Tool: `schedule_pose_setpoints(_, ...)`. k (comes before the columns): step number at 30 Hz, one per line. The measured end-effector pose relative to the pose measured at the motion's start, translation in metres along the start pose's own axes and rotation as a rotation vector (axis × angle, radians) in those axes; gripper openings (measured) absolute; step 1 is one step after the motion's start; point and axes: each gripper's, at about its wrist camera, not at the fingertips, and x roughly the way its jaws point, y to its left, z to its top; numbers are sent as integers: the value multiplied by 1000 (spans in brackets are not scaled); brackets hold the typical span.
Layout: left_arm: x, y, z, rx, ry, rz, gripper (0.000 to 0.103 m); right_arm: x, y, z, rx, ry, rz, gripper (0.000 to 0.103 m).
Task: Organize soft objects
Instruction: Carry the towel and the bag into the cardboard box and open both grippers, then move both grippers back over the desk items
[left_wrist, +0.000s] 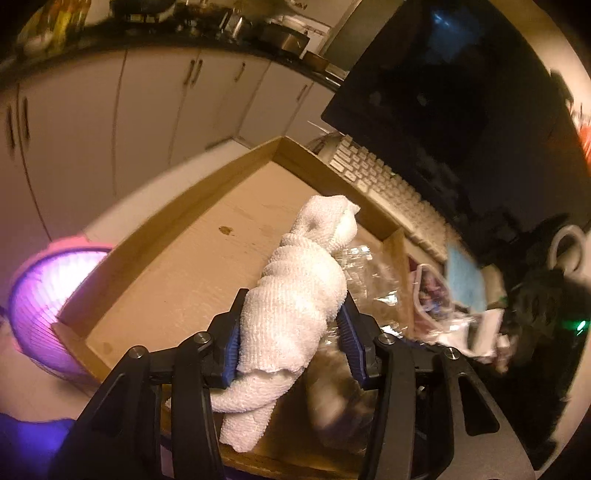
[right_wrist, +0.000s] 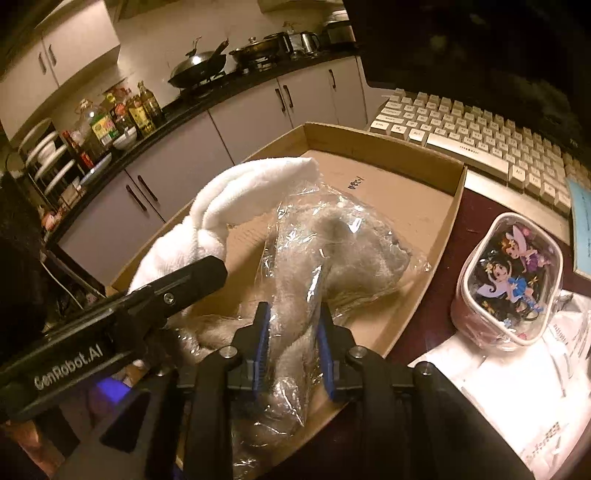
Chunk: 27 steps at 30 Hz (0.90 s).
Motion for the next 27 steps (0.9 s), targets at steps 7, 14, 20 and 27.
schedule_pose_setpoints(7,-5,6,7,-91,28,-85,50,-16,1,-4,32,-62,76,63)
schedule_pose_setpoints(14,-30,2,-7,-107,-119,43,50,-53,-15,-14,72,-152,157,63)
schedule_pose_setpoints(20,-38,-31,-31,-39,-122,-83,50,-100,-45,-45,104,-289,193,79)
schedule_pose_setpoints(27,-28,-85,-50,106,-62,-154,50,-123,-85,-78,159,-251,137,79)
